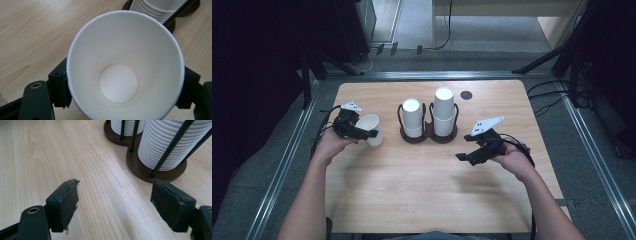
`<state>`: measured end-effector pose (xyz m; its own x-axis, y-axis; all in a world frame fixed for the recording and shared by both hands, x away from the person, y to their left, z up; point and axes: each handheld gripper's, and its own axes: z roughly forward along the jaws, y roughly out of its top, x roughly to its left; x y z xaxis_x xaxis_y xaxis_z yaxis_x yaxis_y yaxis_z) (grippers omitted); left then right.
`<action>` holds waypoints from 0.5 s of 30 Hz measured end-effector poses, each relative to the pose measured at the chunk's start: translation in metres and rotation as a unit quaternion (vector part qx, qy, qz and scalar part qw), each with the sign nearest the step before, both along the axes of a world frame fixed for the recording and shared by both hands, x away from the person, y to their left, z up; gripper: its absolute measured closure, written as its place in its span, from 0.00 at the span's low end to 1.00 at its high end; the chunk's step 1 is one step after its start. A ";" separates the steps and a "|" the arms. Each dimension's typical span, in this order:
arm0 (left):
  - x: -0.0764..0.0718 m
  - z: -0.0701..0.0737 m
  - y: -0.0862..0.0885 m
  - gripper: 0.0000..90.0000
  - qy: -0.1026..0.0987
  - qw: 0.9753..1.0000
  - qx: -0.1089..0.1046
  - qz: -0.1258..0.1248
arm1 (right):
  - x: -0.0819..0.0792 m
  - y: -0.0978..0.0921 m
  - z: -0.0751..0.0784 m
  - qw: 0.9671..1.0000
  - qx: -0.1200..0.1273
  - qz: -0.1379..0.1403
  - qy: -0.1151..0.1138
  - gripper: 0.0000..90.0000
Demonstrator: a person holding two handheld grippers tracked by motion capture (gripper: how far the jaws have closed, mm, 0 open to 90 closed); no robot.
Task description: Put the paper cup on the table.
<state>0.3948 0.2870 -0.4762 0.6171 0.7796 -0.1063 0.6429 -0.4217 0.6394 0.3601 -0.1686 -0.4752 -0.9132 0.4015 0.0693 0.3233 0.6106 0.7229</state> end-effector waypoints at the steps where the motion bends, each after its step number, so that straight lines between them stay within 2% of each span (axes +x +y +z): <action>1: 0.002 -0.001 0.001 0.24 0.002 1.000 -0.005 0.003 | 0.000 0.000 0.000 1.000 0.000 0.000 0.001 0.25; 7: 0.007 -0.004 0.006 0.24 -0.010 1.000 0.006 0.028 | -0.002 -0.003 -0.001 1.000 0.000 -0.001 0.000 0.25; 15: 0.012 -0.010 0.012 0.23 -0.002 0.999 0.015 0.040 | -0.003 -0.006 -0.002 1.000 -0.001 -0.007 0.001 0.25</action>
